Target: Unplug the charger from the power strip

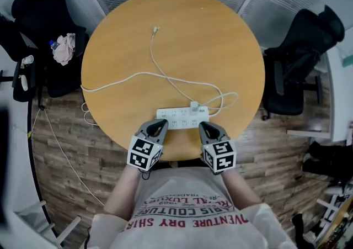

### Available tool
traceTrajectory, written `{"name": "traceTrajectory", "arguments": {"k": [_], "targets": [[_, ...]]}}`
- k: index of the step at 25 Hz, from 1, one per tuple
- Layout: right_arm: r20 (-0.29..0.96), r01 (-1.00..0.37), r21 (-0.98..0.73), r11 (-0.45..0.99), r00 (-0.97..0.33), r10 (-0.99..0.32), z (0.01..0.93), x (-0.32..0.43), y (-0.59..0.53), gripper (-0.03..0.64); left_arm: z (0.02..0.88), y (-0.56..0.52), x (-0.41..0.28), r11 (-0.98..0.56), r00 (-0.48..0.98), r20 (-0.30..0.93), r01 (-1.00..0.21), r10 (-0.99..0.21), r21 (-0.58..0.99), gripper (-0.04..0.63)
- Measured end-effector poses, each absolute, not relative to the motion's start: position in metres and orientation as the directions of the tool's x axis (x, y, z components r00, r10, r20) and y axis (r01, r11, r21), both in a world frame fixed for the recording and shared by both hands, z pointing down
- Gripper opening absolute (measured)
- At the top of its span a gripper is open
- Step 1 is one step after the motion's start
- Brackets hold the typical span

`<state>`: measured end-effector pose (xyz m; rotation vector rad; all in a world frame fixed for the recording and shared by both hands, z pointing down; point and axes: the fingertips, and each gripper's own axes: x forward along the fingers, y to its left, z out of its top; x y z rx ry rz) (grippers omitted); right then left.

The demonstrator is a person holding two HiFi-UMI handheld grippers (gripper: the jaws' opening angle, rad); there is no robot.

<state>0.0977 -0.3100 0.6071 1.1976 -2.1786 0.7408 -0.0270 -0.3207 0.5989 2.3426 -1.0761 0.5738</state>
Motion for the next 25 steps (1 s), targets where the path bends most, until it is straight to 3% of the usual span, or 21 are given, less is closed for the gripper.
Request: {"name": "traceTrajectory", "arguments": {"k": [8,11,13,19,25], "targets": [[0.728,-0.841,-0.254,0.479,-0.492,-0.478,0.636,0.100,-0.321,0.034,0.657,-0.331,0.003,-0.636,0.571,0.676,-0.747,-0.465,0.194,0.032],[0.733,-0.827,-0.258,0.500,-0.505,-0.456,0.640,0.094,-0.325,0.120,0.674,-0.331,0.004,-0.629,0.538,0.720,-0.756,-0.439,0.181,0.032],[0.738,-0.824,-0.252,0.507,-0.503,-0.450,0.642,0.090,-0.327,0.131,0.684,-0.330,0.004,-0.627,0.521,0.742,-0.759,-0.421,0.177,0.032],[0.775,-0.848,-0.202,0.490,-0.444,-0.450,0.652,0.081,-0.339,0.190,0.686,-0.332,0.004,-0.659,0.556,0.712,-0.732,-0.429,0.175,0.032],[0.841,-0.909,-0.225,0.350,-0.363,-0.402,0.668,0.077,-0.349,0.193,0.686,-0.333,0.004,-0.666,0.566,0.707,-0.724,-0.425,0.180,0.032]]}}
